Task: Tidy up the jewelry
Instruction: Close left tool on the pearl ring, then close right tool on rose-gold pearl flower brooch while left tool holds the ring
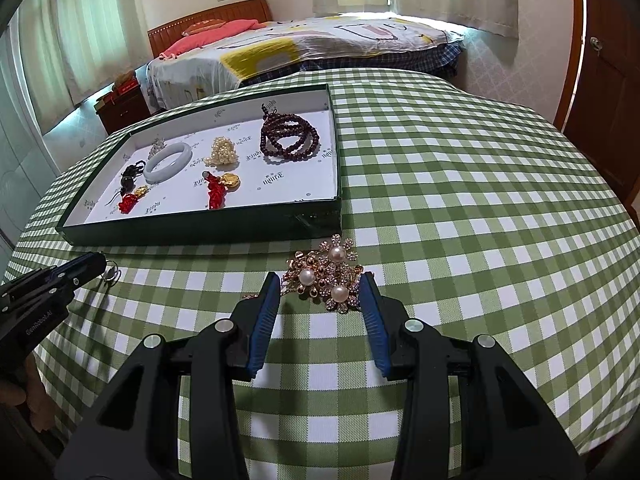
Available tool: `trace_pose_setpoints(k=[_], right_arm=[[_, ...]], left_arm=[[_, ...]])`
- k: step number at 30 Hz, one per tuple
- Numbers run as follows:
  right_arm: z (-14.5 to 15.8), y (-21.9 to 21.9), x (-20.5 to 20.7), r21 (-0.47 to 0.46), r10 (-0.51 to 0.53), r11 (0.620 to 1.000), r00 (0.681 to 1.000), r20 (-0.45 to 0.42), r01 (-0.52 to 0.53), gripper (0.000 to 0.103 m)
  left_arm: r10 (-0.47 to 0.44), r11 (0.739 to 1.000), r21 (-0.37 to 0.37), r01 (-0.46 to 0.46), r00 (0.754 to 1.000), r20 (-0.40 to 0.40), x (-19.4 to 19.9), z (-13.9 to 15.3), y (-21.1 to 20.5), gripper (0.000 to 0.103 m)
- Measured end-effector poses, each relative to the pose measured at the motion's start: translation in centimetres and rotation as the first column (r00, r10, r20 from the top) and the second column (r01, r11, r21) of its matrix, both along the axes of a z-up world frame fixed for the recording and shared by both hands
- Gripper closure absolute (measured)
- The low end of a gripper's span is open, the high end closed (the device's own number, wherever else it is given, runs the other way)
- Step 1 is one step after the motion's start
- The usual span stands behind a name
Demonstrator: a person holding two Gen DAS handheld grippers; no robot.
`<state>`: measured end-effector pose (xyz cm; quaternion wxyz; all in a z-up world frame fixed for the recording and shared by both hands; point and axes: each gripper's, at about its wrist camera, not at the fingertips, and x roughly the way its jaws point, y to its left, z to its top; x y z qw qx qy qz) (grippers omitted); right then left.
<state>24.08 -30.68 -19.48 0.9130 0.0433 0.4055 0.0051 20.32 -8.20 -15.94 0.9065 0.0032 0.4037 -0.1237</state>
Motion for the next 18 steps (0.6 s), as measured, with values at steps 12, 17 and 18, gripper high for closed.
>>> trace_pose_setpoints(k=[12, 17, 18], right_arm=[[-0.12, -0.12, 0.11, 0.0, -0.007, 1.0, 1.0, 0.001, 0.007, 0.055], [-0.19, -0.01, 0.74, -0.006, -0.009, 1.0, 1.0, 0.004, 0.009, 0.055], [-0.18, 0.02, 0.91, -0.006, -0.01, 1.0, 1.0, 0.005, 0.01, 0.055]], left_arm=[[0.009, 1.0, -0.002, -0.009, 1.0, 0.009, -0.03, 0.45, 0.44, 0.088], [0.018, 1.0, -0.005, -0.018, 1.0, 0.013, 0.01, 0.69, 0.86, 0.088], [0.019, 1.0, -0.004, -0.019, 1.0, 0.014, 0.04, 0.69, 0.87, 0.088]])
